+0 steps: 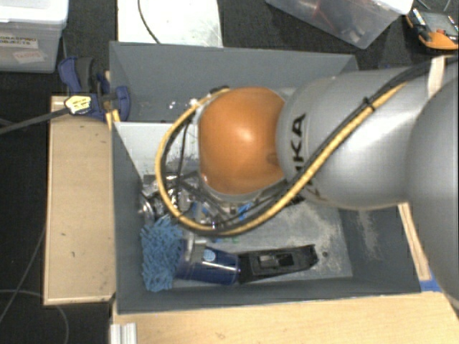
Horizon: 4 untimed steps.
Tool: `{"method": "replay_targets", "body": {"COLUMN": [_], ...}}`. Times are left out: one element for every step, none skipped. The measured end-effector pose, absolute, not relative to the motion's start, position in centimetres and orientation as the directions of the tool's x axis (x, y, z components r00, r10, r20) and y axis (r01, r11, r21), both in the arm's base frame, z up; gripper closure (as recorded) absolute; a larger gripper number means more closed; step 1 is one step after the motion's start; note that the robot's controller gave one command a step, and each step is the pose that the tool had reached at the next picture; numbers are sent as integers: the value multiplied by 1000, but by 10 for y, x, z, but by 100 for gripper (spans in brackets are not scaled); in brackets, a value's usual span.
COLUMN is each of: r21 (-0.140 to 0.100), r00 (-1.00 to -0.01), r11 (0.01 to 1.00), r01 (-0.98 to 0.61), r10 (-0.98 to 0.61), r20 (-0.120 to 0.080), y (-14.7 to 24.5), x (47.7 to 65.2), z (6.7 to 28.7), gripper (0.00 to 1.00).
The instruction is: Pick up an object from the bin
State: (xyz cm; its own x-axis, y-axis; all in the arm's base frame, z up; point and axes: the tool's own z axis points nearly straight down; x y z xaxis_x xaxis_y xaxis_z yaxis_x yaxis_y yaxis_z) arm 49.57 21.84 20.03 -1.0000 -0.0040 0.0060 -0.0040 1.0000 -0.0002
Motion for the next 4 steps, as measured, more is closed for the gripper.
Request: {"method": "replay_targets", "body": {"r21": [2,1,2,1], "r00": [-1000,-955,-938,-986], "r11": [1000,955,938,986], "r01": [3,-298,-348,-168], "r10": [3,-298,-348,-168], "r20": [-1,-3,-8,4], "y": [217,235,248,226], "x": [498,484,484,485], "z": [205,105,153,100], "gripper": [0,0,0,0]}}
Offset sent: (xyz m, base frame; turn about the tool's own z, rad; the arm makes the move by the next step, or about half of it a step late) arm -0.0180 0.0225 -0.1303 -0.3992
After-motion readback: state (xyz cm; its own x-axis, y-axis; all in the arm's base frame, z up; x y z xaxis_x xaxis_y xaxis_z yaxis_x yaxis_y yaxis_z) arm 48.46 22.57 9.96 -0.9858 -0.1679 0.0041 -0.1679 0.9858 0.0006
